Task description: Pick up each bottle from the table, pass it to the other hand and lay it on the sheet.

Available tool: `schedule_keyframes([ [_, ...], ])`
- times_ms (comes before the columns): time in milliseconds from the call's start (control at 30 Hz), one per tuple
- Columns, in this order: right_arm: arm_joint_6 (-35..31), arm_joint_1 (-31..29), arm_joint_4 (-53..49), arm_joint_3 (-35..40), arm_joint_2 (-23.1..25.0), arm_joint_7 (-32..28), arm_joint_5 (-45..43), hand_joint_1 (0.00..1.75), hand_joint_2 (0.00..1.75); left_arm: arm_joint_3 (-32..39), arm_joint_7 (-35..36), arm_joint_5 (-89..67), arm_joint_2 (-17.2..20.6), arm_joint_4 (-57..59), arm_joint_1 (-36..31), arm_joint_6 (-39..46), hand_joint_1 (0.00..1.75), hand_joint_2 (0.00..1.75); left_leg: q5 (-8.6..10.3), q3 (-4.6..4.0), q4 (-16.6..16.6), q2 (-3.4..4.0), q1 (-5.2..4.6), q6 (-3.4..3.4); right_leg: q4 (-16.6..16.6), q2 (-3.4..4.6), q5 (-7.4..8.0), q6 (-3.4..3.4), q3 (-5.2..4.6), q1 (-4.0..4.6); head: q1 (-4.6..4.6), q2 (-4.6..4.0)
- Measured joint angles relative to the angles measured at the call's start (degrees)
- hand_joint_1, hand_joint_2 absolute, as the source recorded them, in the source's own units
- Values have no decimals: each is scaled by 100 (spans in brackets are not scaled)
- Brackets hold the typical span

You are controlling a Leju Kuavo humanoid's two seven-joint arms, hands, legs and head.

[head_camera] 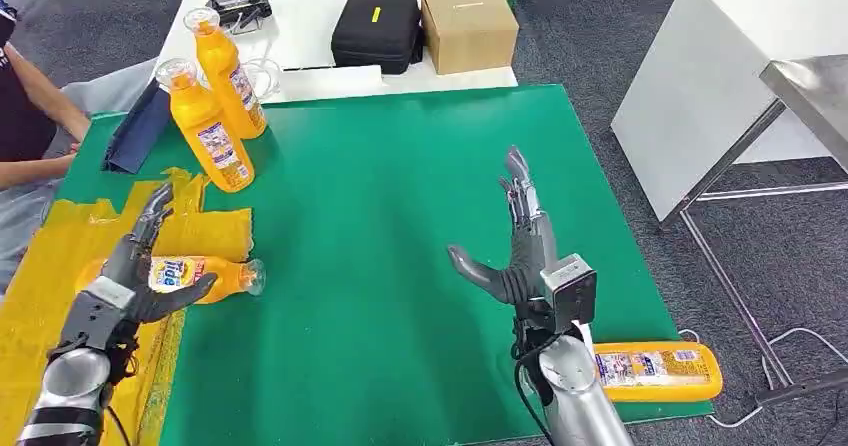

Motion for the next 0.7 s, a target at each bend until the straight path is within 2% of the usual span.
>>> schedule_keyframes([
  [167,139,-1,0,29,-63,61,408,0,175,232,-41,544,-168,-454,132,-380,0,175,1,2,0,0,0,0,0,0,0,0,4,0,2,0],
  [267,630,-5,-11,184,-245,144,575,0,175,293,-17,655,-319,-594,192,-474,0,175,1,2,1,-1,0,0,0,0,0,0,4,0,2,0],
  [433,1318,23,-190,494,-780,-9,872,0,175,275,96,483,-502,-592,251,-411,0,175,-1,2,2,-2,-4,2,-2,-1,0,0,5,-3,2,0],
  [700,1390,421,-689,601,-1605,-107,1359,0,175,266,120,404,-682,-522,384,-319,0,175,-4,1,2,-2,-5,2,-4,-1,0,0,2,-4,2,0],
])
